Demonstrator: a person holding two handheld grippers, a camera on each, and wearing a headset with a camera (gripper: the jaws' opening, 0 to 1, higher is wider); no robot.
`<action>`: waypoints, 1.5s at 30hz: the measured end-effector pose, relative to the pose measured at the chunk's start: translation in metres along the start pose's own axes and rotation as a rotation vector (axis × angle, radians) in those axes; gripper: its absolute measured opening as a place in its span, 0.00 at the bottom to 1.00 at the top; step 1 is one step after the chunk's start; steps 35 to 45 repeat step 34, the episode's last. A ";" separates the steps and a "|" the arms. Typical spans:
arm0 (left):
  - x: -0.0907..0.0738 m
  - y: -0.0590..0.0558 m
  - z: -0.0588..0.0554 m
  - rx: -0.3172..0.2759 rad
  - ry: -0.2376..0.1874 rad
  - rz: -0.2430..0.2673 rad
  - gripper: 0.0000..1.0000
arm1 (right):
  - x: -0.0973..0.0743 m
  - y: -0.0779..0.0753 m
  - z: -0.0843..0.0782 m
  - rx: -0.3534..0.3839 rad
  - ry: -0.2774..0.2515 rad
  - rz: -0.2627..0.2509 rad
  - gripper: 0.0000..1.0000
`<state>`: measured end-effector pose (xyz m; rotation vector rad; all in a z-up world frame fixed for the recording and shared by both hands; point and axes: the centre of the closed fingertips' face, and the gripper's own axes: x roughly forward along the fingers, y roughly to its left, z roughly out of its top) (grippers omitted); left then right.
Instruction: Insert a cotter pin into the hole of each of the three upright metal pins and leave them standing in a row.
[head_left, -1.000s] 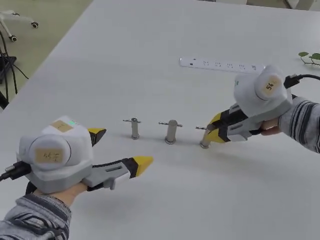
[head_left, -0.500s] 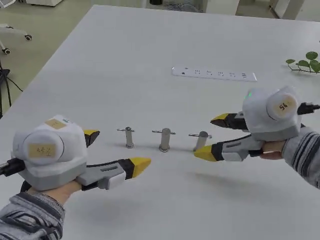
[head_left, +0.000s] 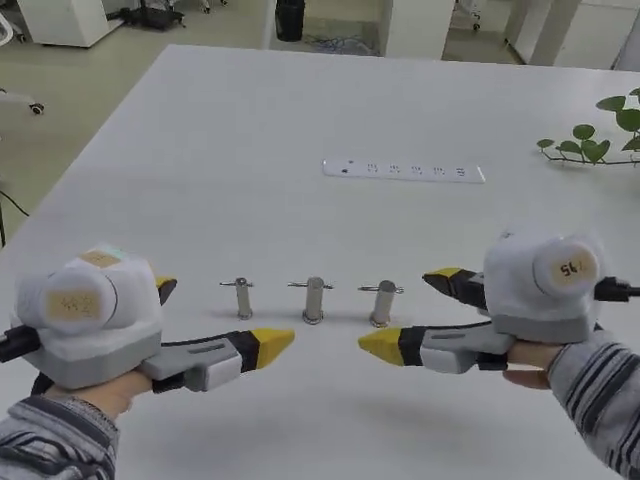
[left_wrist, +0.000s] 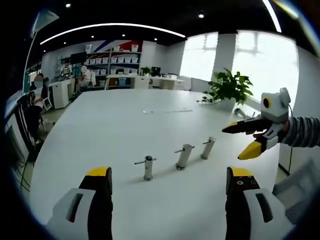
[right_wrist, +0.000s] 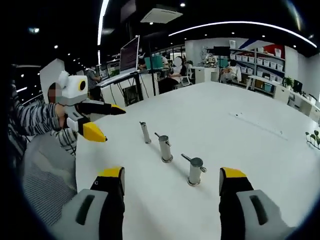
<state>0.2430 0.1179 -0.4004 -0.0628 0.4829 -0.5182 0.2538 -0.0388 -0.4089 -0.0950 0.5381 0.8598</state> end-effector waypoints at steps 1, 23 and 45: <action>-0.001 0.000 0.000 0.005 0.000 0.002 0.94 | -0.001 -0.001 -0.001 0.005 -0.004 -0.012 0.75; -0.004 0.007 -0.003 0.057 0.010 0.051 0.98 | -0.005 -0.002 -0.009 0.077 -0.040 -0.082 0.87; -0.004 0.005 -0.007 0.054 0.024 0.050 0.98 | -0.007 -0.003 -0.005 0.103 -0.065 -0.087 0.86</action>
